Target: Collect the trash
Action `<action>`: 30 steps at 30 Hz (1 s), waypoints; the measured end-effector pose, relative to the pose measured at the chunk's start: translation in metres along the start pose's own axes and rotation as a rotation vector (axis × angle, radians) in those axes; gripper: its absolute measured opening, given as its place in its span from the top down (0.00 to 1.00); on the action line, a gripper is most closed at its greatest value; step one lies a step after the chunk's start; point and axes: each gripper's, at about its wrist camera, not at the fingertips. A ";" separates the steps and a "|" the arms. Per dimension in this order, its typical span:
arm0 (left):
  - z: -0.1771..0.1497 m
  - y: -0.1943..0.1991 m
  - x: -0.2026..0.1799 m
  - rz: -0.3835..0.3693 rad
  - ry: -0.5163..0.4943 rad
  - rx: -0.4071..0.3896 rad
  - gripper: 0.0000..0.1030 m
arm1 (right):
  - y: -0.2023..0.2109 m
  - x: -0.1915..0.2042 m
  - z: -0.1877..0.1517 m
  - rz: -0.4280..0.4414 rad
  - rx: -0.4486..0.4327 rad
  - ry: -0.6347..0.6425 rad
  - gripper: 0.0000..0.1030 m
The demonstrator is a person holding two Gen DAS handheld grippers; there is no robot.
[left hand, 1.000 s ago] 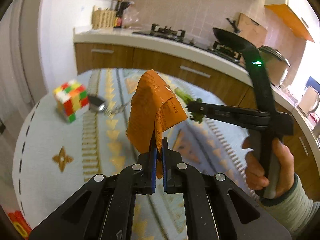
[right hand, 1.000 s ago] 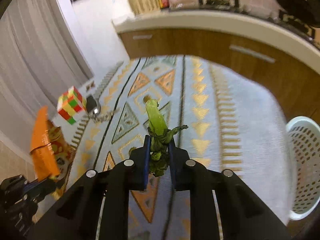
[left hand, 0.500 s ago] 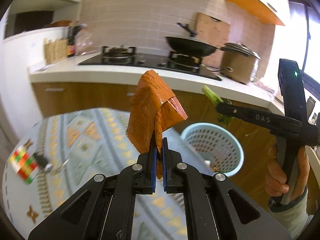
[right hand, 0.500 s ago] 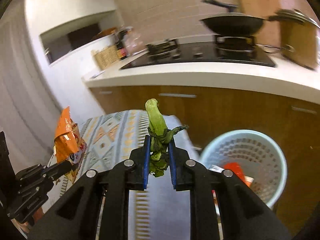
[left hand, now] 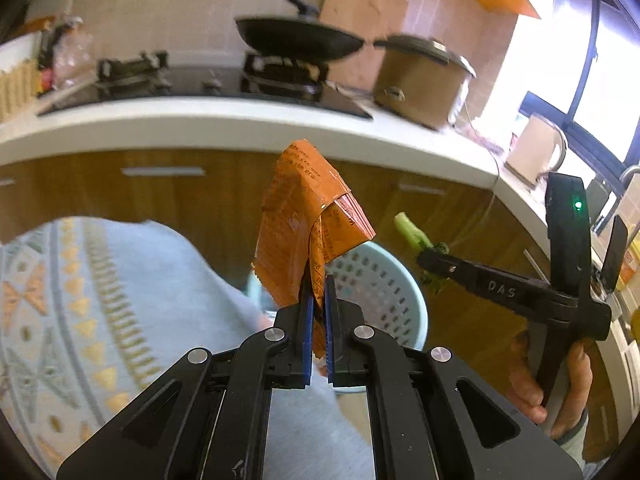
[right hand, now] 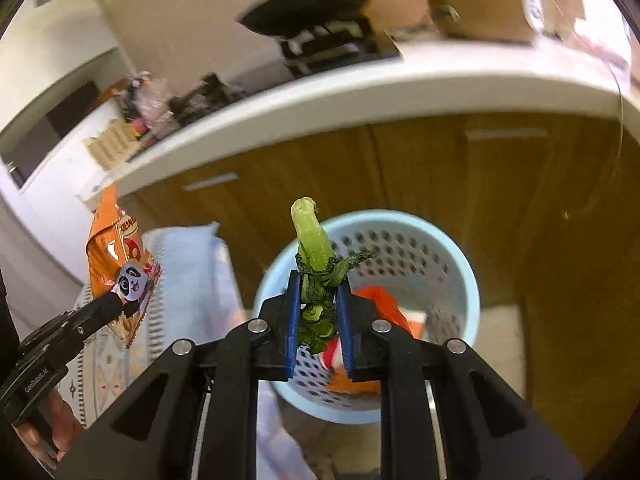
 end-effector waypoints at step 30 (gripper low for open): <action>-0.040 0.062 -0.005 0.190 0.028 -0.237 0.24 | 0.046 0.044 -0.035 -0.018 -0.214 0.179 0.39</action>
Point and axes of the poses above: each gripper's, at about its wrist camera, not at the fingertips, and y roughly against the way its jaws point, x to its left, z to its top, and after that the axes turned 7 degrees about -y, right-handed
